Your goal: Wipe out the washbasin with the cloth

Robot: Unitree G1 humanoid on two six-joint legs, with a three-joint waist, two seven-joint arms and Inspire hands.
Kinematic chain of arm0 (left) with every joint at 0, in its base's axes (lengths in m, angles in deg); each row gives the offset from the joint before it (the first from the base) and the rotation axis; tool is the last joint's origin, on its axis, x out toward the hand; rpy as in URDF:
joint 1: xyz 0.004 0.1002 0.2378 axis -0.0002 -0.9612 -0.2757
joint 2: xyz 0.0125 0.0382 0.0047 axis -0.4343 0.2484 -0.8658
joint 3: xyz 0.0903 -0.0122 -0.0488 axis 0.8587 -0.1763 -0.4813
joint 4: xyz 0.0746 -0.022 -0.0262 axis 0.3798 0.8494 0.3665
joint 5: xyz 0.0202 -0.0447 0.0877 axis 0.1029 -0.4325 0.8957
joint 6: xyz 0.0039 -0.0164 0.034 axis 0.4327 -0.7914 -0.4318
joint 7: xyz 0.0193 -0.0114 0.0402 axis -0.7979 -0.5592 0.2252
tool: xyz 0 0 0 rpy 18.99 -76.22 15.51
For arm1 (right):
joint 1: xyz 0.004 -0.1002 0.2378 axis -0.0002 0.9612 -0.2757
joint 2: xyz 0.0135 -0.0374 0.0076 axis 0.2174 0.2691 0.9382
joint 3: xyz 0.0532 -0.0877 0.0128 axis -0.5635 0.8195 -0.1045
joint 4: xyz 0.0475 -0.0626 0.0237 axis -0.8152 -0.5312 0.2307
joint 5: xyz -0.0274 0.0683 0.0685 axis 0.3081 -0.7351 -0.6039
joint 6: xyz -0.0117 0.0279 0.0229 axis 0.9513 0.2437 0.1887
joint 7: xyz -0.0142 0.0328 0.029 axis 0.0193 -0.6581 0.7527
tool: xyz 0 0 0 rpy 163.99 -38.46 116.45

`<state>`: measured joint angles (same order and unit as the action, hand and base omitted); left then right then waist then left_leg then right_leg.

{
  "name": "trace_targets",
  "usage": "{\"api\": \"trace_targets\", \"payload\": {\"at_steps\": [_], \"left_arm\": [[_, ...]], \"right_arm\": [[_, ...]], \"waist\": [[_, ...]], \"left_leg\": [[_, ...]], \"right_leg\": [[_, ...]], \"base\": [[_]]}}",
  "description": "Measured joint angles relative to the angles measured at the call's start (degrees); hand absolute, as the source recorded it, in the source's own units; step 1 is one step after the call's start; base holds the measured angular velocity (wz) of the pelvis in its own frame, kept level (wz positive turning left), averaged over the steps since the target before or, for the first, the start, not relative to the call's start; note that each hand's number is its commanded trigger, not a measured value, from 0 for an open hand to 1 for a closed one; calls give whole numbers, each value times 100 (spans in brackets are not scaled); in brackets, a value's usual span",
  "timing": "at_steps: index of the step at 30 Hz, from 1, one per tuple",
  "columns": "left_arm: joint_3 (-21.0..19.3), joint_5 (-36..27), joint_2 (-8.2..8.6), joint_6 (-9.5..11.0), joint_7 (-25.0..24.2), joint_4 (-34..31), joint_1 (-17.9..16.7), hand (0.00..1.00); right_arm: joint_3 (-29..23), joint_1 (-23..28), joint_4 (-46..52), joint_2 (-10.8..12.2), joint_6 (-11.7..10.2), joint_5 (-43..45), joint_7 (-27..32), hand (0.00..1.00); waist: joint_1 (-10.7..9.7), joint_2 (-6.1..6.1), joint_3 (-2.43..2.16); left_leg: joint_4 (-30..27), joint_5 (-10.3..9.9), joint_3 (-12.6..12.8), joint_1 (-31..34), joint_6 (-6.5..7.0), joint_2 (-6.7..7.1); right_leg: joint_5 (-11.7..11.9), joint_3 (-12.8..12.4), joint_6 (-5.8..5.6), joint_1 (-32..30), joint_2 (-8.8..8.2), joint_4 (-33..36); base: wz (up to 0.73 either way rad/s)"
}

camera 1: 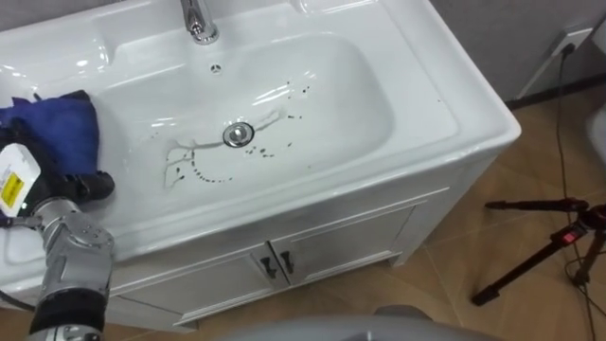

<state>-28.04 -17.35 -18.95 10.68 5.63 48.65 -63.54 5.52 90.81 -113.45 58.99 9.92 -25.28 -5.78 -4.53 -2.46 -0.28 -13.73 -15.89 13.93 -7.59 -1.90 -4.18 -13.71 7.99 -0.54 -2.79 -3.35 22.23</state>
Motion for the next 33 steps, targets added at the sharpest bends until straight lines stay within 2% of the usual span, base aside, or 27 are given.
{"api": "trace_targets", "payload": {"at_steps": [5, 8, 11, 14, 18, 27, 33], "left_arm": [[-210, 306, -41, -60, -176, 2, 193, 100], [-248, 433, -129, -112, -311, -8, 259, 100], [-255, 517, -179, -318, -470, -26, 325, 100], [-264, 594, -187, -439, -623, -28, 360, 100], [-264, 609, -188, -544, -746, -32, 411, 100], [-276, 595, -186, -564, -796, 6, 457, 100], [-309, 592, -181, -533, -765, 105, 575, 100]], "right_arm": [[-109, 11, 118, 1, 72, 10, -112, 0], [-223, 14, 177, -2, 142, -1, -118, 0], [-323, 13, 193, -49, 249, -6, -109, 0], [-323, 17, 235, -114, 317, -4, -105, 0], [-323, 48, 394, -167, 387, -3, -47, 0], [-307, -36, 398, -206, 412, 0, -48, 0], [-305, -97, 367, -205, 280, 9, 6, 0]], "waist": [[7, -4, 1], [7, -8, 0], [10, -33, -17], [9, -65, -37], [9, -74, -39], [28, -66, -33], [30, -45, -11]], "left_leg": [[0, 8, 2, -7, -11, 21], [1, 9, 10, -7, -12, 20], [3, 9, 16, -5, -12, 21], [2, 9, 24, -8, -12, 21], [0, 12, 32, -21, -16, 17], [11, 16, 42, -71, -24, 14], [-4, 26, 12, -48, -40, 11]], "right_leg": [[-43, 2, 1, -31, -33, 85], [-43, -1, 1, -33, -31, 85], [-43, -1, 1, -30, -31, 77], [-43, 0, 1, -30, -31, 75], [-49, 0, 7, -21, -26, 72], [-87, 2, 14, -22, -27, 94], [-139, 26, 32, -41, -39, 145]], "base": [[2], [0], [0], [0], [0], [0], [5]]}}
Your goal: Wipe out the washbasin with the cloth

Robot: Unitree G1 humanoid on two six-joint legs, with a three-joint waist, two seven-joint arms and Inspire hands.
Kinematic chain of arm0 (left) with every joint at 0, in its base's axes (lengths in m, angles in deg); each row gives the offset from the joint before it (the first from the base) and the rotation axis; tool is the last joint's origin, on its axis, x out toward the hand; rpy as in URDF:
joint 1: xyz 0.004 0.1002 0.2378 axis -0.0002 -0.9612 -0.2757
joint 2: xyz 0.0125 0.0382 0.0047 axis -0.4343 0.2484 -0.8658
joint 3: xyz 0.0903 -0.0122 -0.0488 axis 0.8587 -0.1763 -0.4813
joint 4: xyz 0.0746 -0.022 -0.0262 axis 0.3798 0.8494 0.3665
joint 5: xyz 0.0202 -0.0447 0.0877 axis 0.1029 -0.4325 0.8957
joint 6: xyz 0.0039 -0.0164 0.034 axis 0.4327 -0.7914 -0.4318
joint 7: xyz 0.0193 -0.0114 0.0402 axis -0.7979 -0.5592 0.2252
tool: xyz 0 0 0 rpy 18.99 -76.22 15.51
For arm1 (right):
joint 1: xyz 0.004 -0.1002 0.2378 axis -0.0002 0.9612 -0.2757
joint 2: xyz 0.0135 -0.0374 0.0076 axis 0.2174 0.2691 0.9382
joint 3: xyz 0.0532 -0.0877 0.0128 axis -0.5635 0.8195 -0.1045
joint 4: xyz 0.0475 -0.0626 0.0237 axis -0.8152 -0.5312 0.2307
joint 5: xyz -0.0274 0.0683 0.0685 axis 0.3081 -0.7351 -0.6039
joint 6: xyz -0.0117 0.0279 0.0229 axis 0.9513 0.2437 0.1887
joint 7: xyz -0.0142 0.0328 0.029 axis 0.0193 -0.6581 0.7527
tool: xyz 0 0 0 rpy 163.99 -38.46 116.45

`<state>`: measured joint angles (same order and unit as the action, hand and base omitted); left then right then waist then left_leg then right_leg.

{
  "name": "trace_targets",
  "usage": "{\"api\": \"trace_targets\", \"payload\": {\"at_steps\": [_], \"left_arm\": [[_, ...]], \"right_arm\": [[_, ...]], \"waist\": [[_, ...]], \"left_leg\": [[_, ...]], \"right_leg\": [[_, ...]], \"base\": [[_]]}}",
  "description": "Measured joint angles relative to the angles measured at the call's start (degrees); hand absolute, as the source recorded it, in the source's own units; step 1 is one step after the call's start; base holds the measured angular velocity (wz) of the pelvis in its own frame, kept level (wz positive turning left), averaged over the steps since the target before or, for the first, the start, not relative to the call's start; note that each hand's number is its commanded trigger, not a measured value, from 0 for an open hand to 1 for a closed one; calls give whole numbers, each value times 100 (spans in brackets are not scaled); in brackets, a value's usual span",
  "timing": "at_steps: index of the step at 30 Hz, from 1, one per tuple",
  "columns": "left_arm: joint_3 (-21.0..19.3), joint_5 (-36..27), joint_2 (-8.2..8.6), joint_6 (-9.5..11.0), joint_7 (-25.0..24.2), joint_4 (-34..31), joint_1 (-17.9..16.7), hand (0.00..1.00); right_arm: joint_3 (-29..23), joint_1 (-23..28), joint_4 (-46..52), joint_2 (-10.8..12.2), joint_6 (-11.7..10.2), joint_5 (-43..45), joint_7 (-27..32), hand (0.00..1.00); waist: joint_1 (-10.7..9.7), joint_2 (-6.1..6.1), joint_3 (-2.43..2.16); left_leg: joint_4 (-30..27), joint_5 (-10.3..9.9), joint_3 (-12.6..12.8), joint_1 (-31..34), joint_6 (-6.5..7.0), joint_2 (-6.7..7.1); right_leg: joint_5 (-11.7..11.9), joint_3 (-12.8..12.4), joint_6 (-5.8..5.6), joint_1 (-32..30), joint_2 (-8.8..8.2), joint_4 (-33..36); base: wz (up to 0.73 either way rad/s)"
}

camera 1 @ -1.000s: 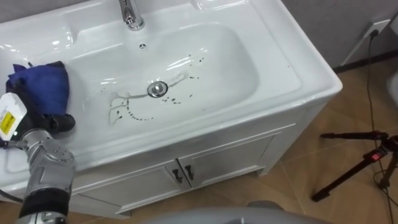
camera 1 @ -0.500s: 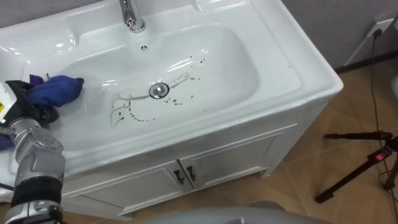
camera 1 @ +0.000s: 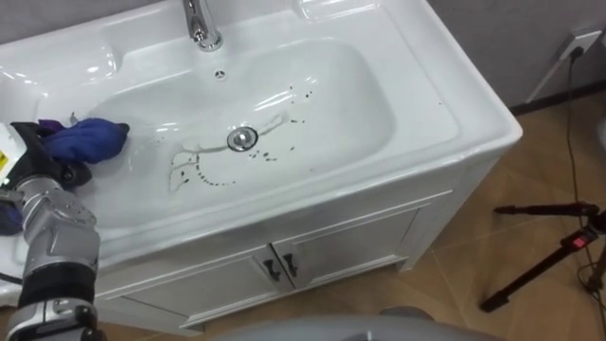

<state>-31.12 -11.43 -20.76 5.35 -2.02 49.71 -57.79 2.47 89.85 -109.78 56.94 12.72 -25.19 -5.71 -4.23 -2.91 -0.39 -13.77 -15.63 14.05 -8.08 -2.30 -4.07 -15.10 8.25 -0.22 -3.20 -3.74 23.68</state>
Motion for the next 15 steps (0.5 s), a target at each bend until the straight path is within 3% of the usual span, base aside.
{"api": "trace_targets", "payload": {"at_steps": [3, 4, 6, 7, 12, 15], "left_arm": [[11, 16, 9, -31, 12, -224, 6, 100], [85, 19, 10, -45, 32, -337, 4, 100], [197, 18, 33, -51, 134, -527, -23, 100], [262, -21, 56, -50, 213, -714, -78, 100], [537, -19, 85, 61, 323, -983, -156, 100], [573, -12, 87, 303, 535, -1144, -156, 100]], "right_arm": [[5, -13, 32, 1, -89, -1, 6, 0], [14, -11, 61, 1, -108, 0, 19, 0], [86, -42, 48, -2, -131, -5, 102, 0], [227, -57, 11, -4, -163, -5, 151, 0], [297, -220, -204, 2, -439, 3, 183, 0], [427, -228, -261, 5, -625, 0, 187, 0]], "waist": [[-12, -11, 16], [-10, -23, 51], [42, -43, 62], [63, -23, 97], [62, -12, 87], [33, -8, 85]], "left_leg": [[-35, 0, -64, 150, 0, -4], [-86, 0, -113, 196, 0, -9], [-110, 0, -127, 259, 0, -21], [-110, 0, -131, 275, 0, -27], [-119, 0, -172, 356, 0, -32], [-106, 1, -172, 336, 1, -36]], "right_leg": [[1, 23, -5, -99, 2, -19], [27, 58, -12, -109, 2, -55], [63, 73, -5, -114, 14, -83], [75, 98, 6, -121, 13, -91], [90, 142, 7, -166, 9, -61], [90, 149, 7, -126, 13, -84]], "base": [[10], [13], [5], [0], [2], [2]]}}
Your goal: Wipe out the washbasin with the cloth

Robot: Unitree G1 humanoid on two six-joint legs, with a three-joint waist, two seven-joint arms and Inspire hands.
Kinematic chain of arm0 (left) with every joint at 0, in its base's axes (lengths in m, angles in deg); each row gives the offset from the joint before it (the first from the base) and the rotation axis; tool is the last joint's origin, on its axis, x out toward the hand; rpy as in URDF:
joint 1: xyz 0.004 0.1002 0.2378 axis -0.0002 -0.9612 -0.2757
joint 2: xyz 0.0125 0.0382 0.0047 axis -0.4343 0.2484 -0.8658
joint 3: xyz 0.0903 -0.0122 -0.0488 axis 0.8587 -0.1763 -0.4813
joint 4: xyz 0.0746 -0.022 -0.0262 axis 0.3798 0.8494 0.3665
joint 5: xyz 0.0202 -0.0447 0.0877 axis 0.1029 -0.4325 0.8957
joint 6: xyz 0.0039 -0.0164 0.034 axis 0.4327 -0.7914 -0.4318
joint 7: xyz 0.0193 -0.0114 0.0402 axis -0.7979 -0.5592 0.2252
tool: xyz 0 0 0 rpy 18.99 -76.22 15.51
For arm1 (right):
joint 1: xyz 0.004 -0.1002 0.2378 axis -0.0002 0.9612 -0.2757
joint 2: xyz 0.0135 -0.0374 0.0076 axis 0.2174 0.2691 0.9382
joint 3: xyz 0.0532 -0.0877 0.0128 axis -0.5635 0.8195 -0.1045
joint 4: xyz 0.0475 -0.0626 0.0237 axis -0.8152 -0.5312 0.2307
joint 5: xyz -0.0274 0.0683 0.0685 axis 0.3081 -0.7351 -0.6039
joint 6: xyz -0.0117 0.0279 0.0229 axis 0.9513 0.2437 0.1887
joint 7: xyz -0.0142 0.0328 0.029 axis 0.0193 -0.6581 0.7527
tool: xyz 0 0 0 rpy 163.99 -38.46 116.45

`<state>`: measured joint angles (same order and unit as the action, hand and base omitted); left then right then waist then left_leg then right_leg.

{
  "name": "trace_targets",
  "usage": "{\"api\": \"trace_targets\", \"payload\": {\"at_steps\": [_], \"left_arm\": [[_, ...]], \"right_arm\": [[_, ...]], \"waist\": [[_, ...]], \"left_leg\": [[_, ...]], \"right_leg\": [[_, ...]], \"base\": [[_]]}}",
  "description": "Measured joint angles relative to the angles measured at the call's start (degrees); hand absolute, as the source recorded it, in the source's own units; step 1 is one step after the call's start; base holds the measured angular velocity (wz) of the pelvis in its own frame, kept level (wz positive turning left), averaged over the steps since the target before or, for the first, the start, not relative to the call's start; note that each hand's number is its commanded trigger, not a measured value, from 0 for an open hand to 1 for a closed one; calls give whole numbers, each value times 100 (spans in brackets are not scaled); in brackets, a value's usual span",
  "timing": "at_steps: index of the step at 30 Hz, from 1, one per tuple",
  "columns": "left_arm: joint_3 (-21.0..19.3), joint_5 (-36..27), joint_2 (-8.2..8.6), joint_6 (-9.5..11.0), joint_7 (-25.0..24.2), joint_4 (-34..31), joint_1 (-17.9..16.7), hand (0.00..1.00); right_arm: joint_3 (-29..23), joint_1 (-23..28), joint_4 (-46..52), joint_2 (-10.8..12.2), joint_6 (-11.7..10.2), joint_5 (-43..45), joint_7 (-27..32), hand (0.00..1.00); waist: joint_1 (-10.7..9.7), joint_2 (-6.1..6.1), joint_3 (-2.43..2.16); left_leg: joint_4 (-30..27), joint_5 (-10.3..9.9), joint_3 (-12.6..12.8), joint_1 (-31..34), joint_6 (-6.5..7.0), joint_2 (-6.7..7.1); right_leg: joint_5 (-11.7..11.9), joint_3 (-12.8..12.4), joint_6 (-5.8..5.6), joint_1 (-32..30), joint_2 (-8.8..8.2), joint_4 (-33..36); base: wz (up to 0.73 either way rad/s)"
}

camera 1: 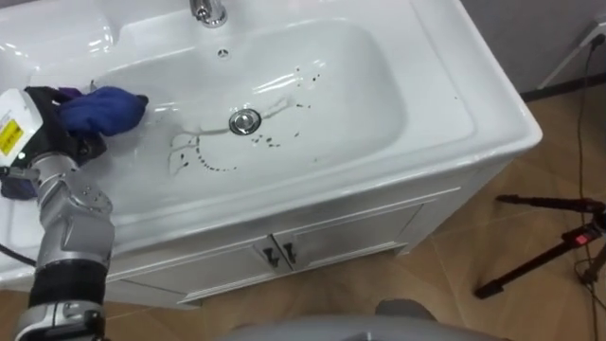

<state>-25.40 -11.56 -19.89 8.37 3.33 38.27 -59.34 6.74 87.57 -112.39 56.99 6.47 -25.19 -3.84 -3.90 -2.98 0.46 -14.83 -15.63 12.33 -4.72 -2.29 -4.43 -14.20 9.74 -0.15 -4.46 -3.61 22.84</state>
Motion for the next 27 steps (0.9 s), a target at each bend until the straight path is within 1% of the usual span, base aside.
{"api": "trace_targets", "payload": {"at_steps": [1, 3, 5, 7, 10, 13, 17, 19, 23, 25, 27], "left_arm": [[11, 39, 0, 97, 153, -30, 0, 100], [58, 176, 0, 201, 314, -164, 0, 100], [118, 264, 0, 375, 477, -342, 0, 100], [150, 288, -1, 473, 630, -489, 0, 100], [233, 330, -1, 592, 901, -624, 0, 100], [396, 496, -1, 601, 1092, -646, 0, 100], [556, 906, 0, 641, 1117, -649, -96, 100], [562, 1019, -1, 649, 1117, -649, -124, 100], [563, 1207, -1, 651, 1116, -719, -198, 100], [575, 1292, -1, 646, 1090, -696, -292, 100], [650, 1299, -1, 577, 1011, -675, -350, 100]], "right_arm": [[35, 8, -5, 4, -57, 6, 4, 0], [38, 34, -23, 7, -153, 10, -5, 0], [47, 80, -80, 8, -224, 64, -10, 0], [48, 127, -78, 9, -280, 104, -15, 0], [49, 134, -160, 11, -292, 167, -29, 0], [155, 150, -192, 11, -290, 235, -37, 0], [246, 167, -196, 17, -288, 380, -137, 0], [245, 182, -195, 17, -288, 380, -135, 0], [243, 186, -195, 18, -264, 380, -143, 0], [241, 183, -190, 16, -233, 392, -270, 0], [241, 152, -191, 17, -212, 427, -364, 0]], "waist": [[-67, -4, 0], [-75, -2, 6], [-80, -2, 12], [-98, -7, 14], [-112, -27, 15], [-114, -82, 13], [-112, -137, -16], [-119, -136, -19], [-124, -117, -11], [-168, -76, 1], [-207, -54, -3]], "left_leg": [[0, 0, -8, -13, 0, -2], [6, 0, -6, -48, 0, 0], [4, 0, -4, -99, 0, -4], [0, 0, -3, -94, 0, -5], [0, 0, 4, -84, 0, -3], [13, 0, 4, -91, 0, -2], [59, 2, 23, -194, -1, 0], [60, 2, 24, -218, -1, -3], [142, 8, 48, -289, -12, 0], [140, 8, 49, -315, -12, 2], [139, 8, 63, -301, -12, 4]], "right_leg": [[0, 44, -1, 49, -10, -18], [1, 60, -3, 95, -16, -38], [6, 75, -12, 193, -9, -111], [8, 95, -16, 201, -13, -123], [8, 109, -18, 196, -21, -137], [15, 108, -26, 204, -16, -190], [27, 78, -31, 239, -3, -186], [28, 64, -31, 259, 4, -188], [28, 48, -30, 287, 12, -192], [29, 46, -32, 346, 12, -219], [31, 26, -35, 330, 13, -218]], "base": [[10], [4], [0], [6], [4], [0], [-3], [-3], [-2], [0], [-3]]}}
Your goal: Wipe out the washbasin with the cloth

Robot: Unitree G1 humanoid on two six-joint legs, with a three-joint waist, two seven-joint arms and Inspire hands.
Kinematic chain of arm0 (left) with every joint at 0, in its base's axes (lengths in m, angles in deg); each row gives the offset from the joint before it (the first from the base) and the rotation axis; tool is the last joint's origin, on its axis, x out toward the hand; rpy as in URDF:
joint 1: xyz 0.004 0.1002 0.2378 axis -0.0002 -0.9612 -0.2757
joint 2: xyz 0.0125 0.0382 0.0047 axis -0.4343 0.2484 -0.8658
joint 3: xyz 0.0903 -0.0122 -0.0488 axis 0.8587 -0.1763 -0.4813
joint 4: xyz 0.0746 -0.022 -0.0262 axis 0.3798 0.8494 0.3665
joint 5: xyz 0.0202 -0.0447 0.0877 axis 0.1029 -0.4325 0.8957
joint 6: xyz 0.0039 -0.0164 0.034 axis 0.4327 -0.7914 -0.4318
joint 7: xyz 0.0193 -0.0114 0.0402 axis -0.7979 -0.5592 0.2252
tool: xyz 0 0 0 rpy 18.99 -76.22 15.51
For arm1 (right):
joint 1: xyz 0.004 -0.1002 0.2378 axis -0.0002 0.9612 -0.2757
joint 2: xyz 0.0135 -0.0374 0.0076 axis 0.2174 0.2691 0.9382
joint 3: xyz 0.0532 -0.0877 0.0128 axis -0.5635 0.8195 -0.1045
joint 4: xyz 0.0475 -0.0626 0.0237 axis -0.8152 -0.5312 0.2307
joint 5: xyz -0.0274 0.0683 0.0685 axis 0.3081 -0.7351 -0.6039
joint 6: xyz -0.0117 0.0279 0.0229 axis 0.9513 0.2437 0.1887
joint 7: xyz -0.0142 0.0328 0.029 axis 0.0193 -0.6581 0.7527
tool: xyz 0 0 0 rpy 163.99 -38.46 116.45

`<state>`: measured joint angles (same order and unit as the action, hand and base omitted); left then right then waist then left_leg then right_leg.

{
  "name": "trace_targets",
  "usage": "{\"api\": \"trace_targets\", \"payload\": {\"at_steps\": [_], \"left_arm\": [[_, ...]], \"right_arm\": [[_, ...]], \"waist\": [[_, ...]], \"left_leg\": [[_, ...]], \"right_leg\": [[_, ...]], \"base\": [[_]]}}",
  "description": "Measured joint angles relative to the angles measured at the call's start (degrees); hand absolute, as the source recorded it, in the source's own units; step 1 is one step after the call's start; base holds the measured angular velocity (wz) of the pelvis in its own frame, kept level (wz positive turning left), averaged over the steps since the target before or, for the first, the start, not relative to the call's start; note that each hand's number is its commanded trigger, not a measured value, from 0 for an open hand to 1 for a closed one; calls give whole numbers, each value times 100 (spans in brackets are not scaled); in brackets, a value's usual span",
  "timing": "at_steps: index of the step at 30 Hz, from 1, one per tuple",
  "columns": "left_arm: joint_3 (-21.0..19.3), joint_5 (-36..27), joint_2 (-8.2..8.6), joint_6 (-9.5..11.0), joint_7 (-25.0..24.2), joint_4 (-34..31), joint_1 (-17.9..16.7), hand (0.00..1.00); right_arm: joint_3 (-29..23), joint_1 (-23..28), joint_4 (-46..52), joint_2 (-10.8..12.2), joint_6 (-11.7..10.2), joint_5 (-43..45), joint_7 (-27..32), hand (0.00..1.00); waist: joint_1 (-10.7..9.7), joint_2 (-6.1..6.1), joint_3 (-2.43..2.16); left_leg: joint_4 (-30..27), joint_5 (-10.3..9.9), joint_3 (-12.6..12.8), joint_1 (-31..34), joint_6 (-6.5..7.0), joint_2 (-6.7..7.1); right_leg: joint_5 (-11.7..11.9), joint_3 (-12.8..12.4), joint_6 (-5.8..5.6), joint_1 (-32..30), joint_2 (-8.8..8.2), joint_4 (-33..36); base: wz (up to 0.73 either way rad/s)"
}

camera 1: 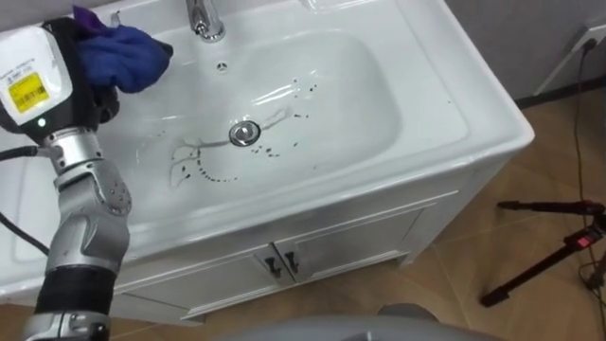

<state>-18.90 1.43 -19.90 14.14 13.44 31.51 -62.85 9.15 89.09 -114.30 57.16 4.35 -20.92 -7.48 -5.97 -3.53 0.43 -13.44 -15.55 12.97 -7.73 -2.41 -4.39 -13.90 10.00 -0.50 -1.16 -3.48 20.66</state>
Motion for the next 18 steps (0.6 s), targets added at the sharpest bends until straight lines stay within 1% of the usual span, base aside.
{"api": "trace_targets", "payload": {"at_steps": [1, 3, 5, 9, 11, 16, 18], "left_arm": [[48, 29, 0, -23, -89, 67, -1, 100], [136, 179, -3, -74, -249, 284, -1, 100], [282, 215, -3, -188, -562, 453, -39, 100], [493, 235, -3, -309, -1006, 507, -172, 100], [620, 243, -2, -409, -1313, 655, -219, 100], [740, 241, 0, -539, -1840, 928, -224, 100], [740, 242, -1, -563, -1943, 936, -224, 100]], "right_arm": [[-2, -34, -4, 0, 6, 0, -24, 0], [-2, -61, -3, -8, 4, 4, -33, 0], [5, -79, -3, 0, 13, 3, -68, 0], [3, -70, -5, 6, 129, -8, -112, 0], [-6, -70, 6, 5, 125, -9, -103, 0], [-12, -113, 4, 5, 127, 0, -39, 0], [-14, -142, 4, 4, 126, 0, 20, 0]], "waist": [[13, 17, 8], [5, 25, 4], [-1, 36, -1], [-23, 78, -12], [-29, 110, -29], [-91, 155, -27], [-102, 159, -26]], "left_leg": [[-1, 0, 52, 7, 0, -4], [0, 0, 84, 13, 0, -3], [2, 0, 102, 36, 0, 4], [3, 1, 131, 62, 1, -4], [2, 1, 135, 57, 1, -19], [2, 1, 133, 55, 1, -34], [3, 1, 133, 52, 1, -37]], "right_leg": [[3, -49, -4, -24, 14, 1], [8, -79, -5, -51, 16, 8], [9, -116, -6, -105, 18, 29], [11, -138, -4, -136, 34, 23], [16, -124, 4, -116, 46, 9], [30, -60, 10, -90, 45, -10], [31, -50, 10, -84, 46, -15]], "base": [[-11], [-12], [-8], [-3], [0], [1], [0]]}}
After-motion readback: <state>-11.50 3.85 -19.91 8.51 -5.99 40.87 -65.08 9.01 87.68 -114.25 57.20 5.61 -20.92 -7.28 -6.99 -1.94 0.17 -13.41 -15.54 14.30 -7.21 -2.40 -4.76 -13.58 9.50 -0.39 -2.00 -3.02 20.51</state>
